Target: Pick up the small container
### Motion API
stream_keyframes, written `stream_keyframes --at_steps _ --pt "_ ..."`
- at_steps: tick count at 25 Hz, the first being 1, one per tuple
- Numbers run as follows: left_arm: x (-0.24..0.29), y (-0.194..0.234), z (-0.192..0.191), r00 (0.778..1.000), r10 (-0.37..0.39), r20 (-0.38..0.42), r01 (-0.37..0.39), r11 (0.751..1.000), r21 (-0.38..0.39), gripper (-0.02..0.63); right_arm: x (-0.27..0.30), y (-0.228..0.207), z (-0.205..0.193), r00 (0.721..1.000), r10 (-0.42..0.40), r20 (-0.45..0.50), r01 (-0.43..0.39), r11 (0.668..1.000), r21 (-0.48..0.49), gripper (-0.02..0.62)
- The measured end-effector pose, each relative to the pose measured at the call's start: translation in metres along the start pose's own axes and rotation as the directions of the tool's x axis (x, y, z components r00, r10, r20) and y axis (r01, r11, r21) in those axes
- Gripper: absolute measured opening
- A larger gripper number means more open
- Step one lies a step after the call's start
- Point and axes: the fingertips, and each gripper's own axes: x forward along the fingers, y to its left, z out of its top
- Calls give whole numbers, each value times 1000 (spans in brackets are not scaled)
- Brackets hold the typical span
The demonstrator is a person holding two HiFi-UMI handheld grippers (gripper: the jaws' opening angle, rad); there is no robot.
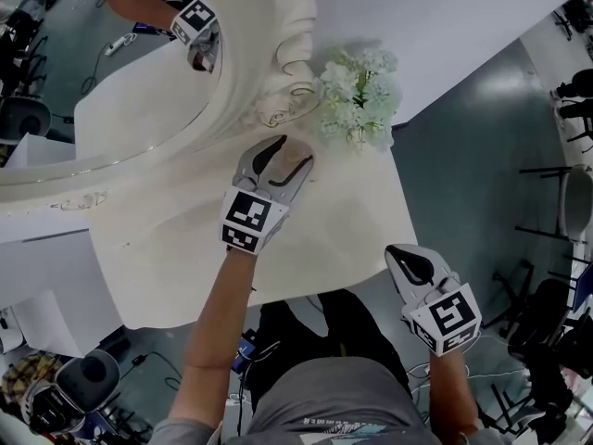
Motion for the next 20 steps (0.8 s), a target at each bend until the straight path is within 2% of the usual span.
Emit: stream_keyframes --at_steps 4,6,9,13,17,20 --pt "8 4 -2 1000 -1 14 2 999 -32 231 3 -3 -4 1000 1 -4 -1 1000 8 2" --pt "9 2 0 999 -16 30 17 999 -30 216 4 -5 -6 1000 0 -7 0 1000 10 2" --pt "10 -3 1 998 -41 51 42 999 -17 163 5 -6 -8 1000 0 -13 0 1000 15 2" --pt "11 -4 1 997 -40 68 40 999 5 157 7 -7 -9 1000 3 -17 -2 1000 21 2" --pt "9 -7 5 994 -39 106 31 997 78 137 7 -6 -8 1000 5 -20 -4 1000 23 2" --pt "10 -6 5 993 -40 111 33 997 67 123 7 -6 -7 1000 6 -17 -6 1000 21 2"
